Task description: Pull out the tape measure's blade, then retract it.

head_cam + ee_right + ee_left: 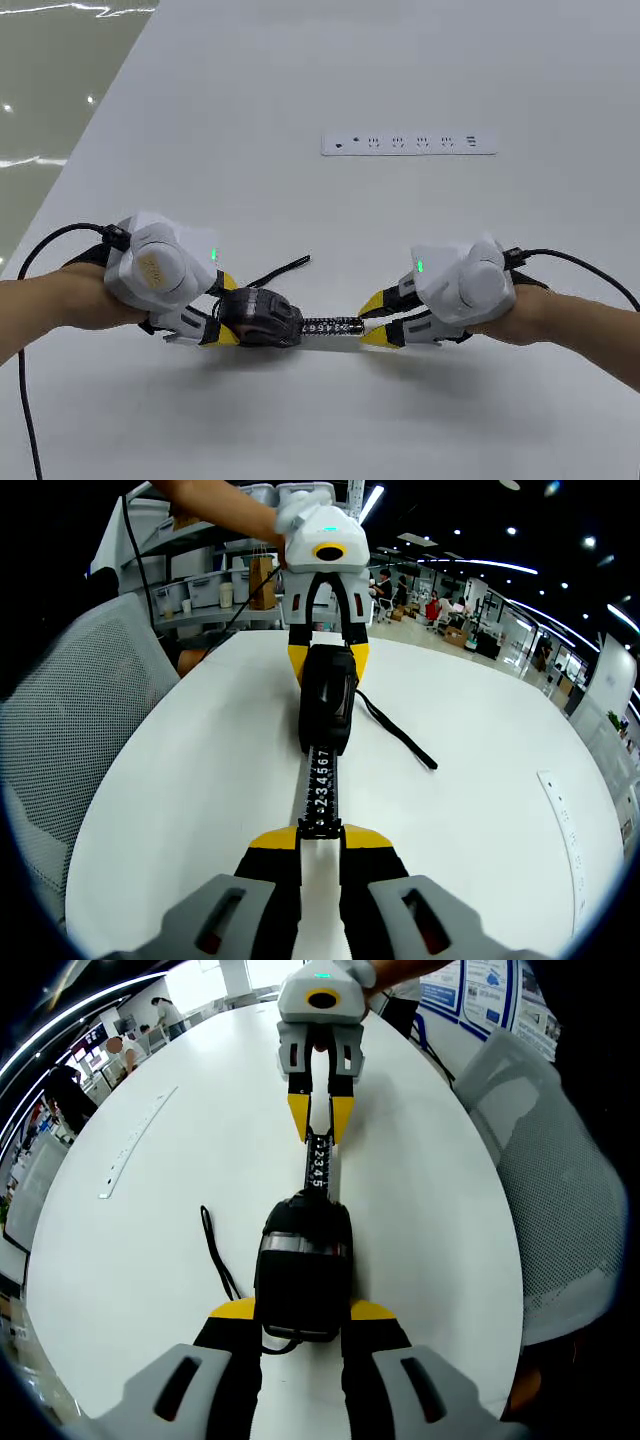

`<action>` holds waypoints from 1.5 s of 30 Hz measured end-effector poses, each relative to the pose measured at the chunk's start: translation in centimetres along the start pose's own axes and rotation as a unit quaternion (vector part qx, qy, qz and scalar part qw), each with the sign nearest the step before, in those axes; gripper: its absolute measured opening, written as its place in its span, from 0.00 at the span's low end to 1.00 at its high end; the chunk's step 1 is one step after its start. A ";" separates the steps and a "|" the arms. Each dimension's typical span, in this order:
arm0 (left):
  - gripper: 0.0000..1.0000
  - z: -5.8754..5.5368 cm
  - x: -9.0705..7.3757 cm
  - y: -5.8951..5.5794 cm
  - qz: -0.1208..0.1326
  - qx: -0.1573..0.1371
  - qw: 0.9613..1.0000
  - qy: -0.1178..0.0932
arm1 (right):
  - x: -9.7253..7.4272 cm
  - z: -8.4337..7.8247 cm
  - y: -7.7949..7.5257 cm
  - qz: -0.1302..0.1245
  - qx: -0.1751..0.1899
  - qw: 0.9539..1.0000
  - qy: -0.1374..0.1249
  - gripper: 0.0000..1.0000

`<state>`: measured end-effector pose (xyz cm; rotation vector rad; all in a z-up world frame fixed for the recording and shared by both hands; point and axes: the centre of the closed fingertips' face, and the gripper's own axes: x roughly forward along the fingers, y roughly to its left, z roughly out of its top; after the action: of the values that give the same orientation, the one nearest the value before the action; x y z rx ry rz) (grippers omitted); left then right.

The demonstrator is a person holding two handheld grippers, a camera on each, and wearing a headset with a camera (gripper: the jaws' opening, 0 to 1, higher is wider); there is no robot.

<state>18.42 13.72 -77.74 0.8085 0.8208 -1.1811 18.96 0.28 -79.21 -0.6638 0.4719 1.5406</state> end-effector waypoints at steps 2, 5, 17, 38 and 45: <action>0.25 0.0 0.0 0.0 0.000 0.000 1.000 0.000 | 0.0 -0.1 0.1 0.000 0.000 1.000 0.001 0.12; 0.25 0.0 0.0 0.0 -0.001 0.001 1.000 0.000 | -0.1 -0.2 0.2 0.000 -0.001 1.000 0.002 0.12; 0.25 0.0 0.0 0.0 0.000 0.001 1.000 0.002 | -0.3 -0.4 0.1 -0.003 -0.003 1.000 0.002 0.12; 0.25 0.2 0.1 -0.1 0.000 0.003 1.000 0.002 | -1.0 -1.2 0.1 -0.004 -0.001 1.000 0.005 0.12; 0.25 0.3 0.1 -0.2 0.000 0.003 1.000 0.002 | -1.2 -1.5 0.2 -0.004 -0.002 1.000 0.007 0.12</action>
<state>18.32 13.37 -77.67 0.8152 0.8217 -1.1833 18.97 -1.57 -79.55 -0.6790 0.4774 1.5310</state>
